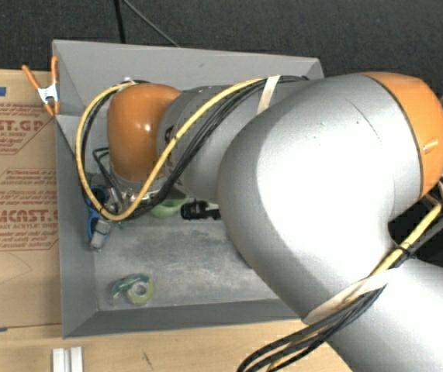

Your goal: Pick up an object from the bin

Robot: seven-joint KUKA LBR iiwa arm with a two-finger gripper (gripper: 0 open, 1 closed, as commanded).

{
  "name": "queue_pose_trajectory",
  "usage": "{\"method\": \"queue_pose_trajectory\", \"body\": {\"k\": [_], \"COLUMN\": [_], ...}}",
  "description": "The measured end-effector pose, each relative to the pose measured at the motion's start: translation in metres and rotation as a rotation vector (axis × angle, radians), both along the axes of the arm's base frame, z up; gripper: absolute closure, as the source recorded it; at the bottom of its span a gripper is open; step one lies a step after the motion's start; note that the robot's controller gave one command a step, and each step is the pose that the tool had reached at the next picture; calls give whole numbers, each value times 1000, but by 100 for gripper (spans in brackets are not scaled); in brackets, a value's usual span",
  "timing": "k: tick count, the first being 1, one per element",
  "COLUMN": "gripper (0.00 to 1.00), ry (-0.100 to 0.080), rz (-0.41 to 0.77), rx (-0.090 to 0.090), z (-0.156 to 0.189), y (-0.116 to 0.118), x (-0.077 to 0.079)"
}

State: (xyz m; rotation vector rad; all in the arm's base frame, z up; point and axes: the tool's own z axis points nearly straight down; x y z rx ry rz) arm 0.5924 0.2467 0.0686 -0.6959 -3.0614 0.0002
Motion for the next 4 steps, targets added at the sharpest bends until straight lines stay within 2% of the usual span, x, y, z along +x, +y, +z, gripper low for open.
{"method": "queue_pose_trajectory", "body": {"k": [1, 2, 3, 4], "gripper": [0, 100, 100, 100], "ry": [0, -2, -8, -4], "rz": [1, 1, 2, 4], "rx": [0, 0, 4, 1], "z": [0, 0, 69, 72], "y": [0, 0, 2, 2], "x": [0, 1, 2, 2]}}
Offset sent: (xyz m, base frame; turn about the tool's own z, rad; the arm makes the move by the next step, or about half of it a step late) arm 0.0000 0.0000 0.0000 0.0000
